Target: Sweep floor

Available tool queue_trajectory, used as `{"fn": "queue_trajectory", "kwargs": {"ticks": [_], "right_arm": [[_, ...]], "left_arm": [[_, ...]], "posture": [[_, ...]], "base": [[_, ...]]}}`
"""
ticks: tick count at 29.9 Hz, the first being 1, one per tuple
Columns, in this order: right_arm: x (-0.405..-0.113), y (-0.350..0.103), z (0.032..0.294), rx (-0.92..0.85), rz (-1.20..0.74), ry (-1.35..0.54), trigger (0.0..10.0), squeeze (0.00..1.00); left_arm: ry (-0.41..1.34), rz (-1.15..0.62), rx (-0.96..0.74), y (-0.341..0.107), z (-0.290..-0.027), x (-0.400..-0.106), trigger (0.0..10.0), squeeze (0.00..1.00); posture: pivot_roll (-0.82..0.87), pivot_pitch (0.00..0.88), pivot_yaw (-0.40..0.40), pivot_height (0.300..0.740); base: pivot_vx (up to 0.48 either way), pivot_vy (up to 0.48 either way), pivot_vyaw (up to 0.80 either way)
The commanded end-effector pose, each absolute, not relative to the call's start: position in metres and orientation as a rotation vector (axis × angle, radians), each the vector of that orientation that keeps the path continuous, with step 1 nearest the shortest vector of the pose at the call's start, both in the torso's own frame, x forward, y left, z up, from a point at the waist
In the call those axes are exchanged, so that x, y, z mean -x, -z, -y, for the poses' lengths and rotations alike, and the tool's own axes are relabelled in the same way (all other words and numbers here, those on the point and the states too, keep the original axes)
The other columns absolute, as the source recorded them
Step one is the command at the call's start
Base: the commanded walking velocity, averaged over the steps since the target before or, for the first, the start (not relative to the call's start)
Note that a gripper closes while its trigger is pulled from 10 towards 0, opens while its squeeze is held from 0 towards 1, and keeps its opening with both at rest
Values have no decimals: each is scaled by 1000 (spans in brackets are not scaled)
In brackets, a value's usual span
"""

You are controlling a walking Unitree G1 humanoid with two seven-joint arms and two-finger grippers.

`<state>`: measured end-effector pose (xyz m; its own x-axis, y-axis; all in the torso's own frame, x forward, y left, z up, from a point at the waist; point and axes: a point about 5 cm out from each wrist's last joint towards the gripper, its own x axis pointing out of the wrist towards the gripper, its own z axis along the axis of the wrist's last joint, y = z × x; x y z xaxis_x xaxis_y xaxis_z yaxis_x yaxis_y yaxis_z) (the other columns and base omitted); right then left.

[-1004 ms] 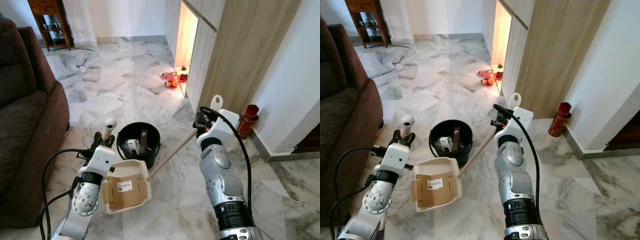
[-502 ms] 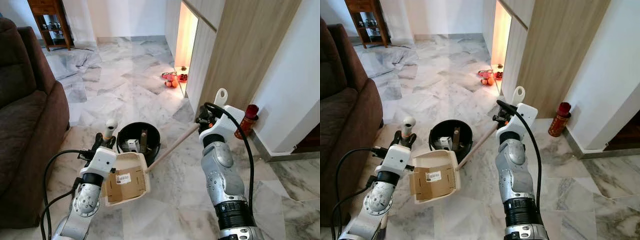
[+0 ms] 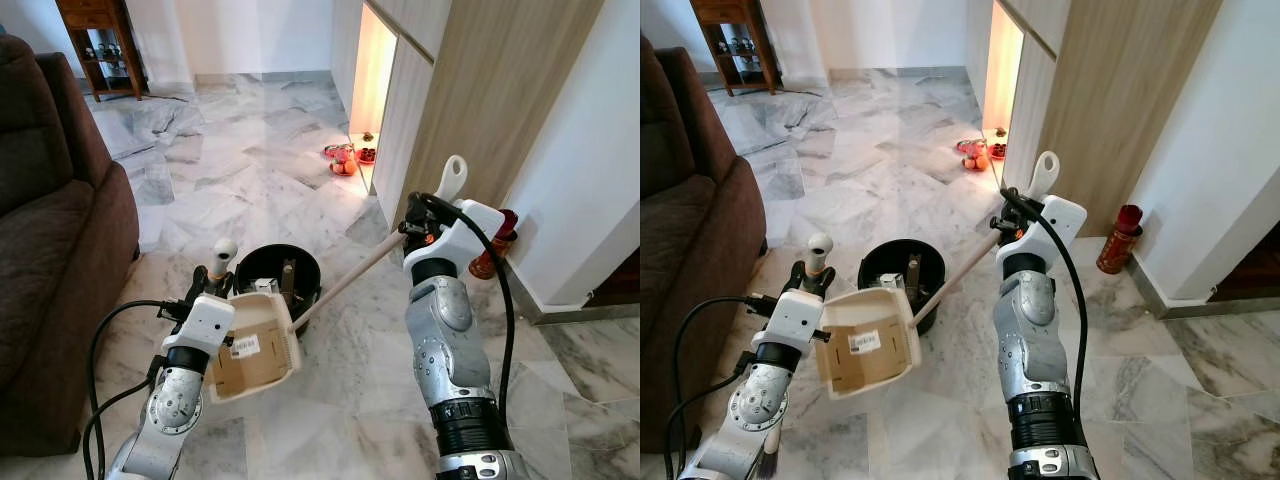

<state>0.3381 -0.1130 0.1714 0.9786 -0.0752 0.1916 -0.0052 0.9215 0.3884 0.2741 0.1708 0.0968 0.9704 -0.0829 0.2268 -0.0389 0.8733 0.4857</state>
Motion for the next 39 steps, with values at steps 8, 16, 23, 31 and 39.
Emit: {"fn": "queue_trajectory", "kwargs": {"ticks": [8,16,23,31,39], "right_arm": [[-337,-210,108,-457,382,15,10000,0],[-337,-211,106,-430,394,0,10000,0],[-336,-211,103,-437,396,-8,10000,0],[-336,-211,103,-435,398,-12,10000,0],[-335,-211,99,-429,395,-34,10000,0]], "left_arm": [[33,260,-515,-99,-168,-274,10000,0],[27,258,-516,-99,-169,-275,10000,0],[24,259,-516,-99,-169,-275,10000,0],[25,259,-515,-100,-169,-275,10000,0],[23,259,-515,-100,-169,-275,10000,0]], "posture": [[161,0,-35,740],[164,0,-37,740],[164,0,-37,740],[164,0,-37,740],[167,0,-38,740]], "base": [[0,0,0],[205,0,0],[306,0,0],[315,0,0],[315,0,0]]}}
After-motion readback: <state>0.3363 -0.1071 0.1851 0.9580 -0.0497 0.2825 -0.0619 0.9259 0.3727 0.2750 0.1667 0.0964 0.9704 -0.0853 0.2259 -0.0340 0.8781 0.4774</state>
